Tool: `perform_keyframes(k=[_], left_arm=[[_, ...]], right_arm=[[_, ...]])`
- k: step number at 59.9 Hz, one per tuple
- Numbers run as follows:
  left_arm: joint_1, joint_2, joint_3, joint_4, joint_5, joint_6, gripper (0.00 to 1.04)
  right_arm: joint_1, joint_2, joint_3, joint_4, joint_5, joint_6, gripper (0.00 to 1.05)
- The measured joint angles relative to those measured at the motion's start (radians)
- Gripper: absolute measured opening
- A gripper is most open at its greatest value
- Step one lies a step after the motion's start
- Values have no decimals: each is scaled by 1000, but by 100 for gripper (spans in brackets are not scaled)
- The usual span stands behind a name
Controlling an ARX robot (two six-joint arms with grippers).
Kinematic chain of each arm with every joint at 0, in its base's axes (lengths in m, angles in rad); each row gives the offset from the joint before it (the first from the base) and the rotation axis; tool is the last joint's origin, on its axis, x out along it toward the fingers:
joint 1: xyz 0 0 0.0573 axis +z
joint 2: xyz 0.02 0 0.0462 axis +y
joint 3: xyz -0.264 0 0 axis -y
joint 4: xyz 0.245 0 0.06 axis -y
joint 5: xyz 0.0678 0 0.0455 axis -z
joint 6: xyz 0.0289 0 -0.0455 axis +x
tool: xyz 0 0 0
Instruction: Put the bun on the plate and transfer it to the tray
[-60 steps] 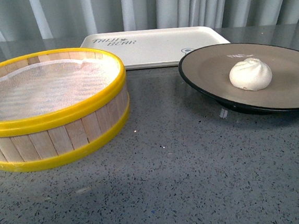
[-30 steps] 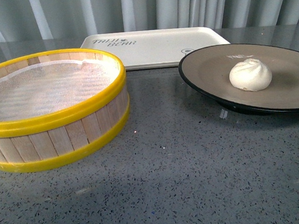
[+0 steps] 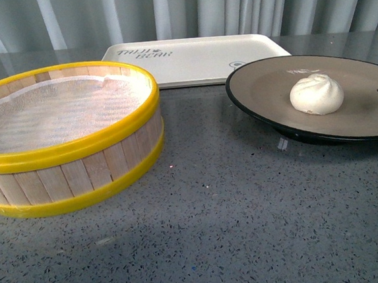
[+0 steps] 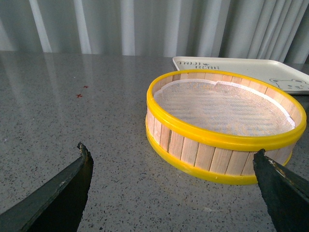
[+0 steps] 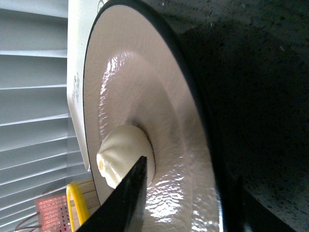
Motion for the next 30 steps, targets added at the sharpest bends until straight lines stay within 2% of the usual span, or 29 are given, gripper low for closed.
perform_keyframes(k=[11,30], left_arm=[[0,0,0,0,0,0,98],[0,0,0,0,0,0,98]], right_arm=[[-16,0,-3,6,-16,3,3],[-13,0,-32,88,-19,1,3]])
